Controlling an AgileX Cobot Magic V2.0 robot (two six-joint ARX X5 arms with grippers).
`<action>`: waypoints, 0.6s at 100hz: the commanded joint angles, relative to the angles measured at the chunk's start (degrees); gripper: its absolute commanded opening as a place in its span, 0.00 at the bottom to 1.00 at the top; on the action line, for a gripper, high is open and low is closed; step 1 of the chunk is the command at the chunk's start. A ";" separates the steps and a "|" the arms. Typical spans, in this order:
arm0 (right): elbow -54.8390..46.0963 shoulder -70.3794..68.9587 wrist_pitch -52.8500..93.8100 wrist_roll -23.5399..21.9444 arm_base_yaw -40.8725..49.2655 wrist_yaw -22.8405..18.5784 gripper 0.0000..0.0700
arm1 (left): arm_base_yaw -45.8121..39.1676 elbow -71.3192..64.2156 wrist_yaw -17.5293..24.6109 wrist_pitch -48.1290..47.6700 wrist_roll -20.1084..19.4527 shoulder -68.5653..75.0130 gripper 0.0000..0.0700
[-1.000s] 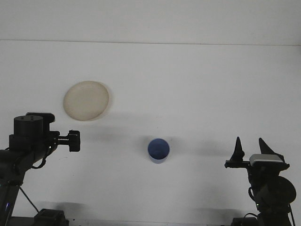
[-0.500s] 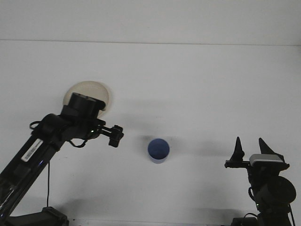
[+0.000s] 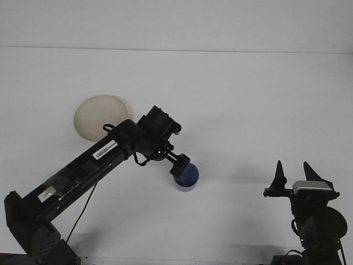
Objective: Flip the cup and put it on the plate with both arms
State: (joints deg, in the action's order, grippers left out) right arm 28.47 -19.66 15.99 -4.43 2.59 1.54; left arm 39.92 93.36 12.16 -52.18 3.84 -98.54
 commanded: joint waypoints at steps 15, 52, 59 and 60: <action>0.72 -0.17 -0.52 -0.04 0.07 0.00 0.69 | 1.14 1.29 -0.52 0.33 -1.36 -5.68 0.89; 0.72 -0.17 -0.52 -0.04 0.07 0.02 0.69 | 1.42 1.29 -0.52 -0.26 -1.95 -13.05 0.85; 0.72 -0.17 -0.52 -0.04 0.07 0.00 0.69 | 1.46 1.29 -0.52 -0.09 -2.21 -13.31 0.63; 0.72 -0.17 -0.52 -0.04 0.07 0.02 0.69 | 1.46 1.29 -0.52 -0.04 -2.27 -13.31 0.58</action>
State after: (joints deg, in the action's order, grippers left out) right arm 28.47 -19.66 15.99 -4.43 2.59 1.54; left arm 40.80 93.36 11.81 -52.10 2.37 -110.54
